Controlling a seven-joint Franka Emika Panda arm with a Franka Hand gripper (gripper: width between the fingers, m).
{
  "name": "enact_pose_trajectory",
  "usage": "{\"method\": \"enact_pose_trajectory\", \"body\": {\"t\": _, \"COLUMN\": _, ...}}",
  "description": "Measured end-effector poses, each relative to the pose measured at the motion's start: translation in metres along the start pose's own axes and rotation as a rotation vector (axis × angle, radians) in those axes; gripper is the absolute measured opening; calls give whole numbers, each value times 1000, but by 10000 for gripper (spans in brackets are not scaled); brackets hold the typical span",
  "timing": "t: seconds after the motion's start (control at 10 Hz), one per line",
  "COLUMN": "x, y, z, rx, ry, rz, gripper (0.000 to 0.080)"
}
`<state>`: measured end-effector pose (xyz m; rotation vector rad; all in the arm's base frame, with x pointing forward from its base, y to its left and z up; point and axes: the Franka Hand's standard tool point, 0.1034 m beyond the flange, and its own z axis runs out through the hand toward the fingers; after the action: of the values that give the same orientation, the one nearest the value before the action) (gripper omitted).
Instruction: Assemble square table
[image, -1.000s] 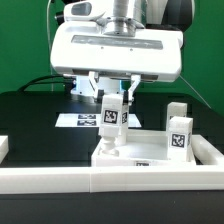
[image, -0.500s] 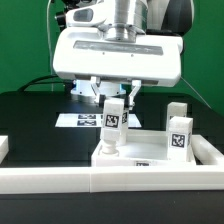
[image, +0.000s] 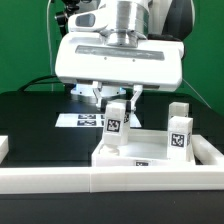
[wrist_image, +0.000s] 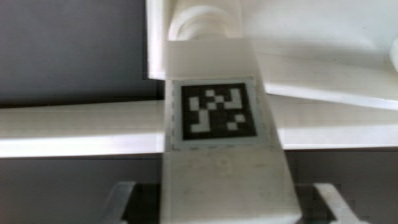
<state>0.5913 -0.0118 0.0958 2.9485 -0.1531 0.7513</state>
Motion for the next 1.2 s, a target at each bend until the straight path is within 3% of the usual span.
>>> {"method": "enact_pose_trajectory", "body": {"t": 1.0, "x": 2, "y": -4, "z": 5, "rx": -15, "ry": 67, "rz": -23, "gripper": 298}}
{"method": "enact_pose_trajectory", "body": {"t": 1.1, "x": 2, "y": -4, "z": 5, "rx": -15, "ry": 67, "rz": -23, "gripper": 477}}
{"method": "enact_pose_trajectory", "body": {"t": 1.2, "x": 2, "y": -4, "z": 5, "rx": -15, "ry": 67, "rz": -23, "gripper": 477}}
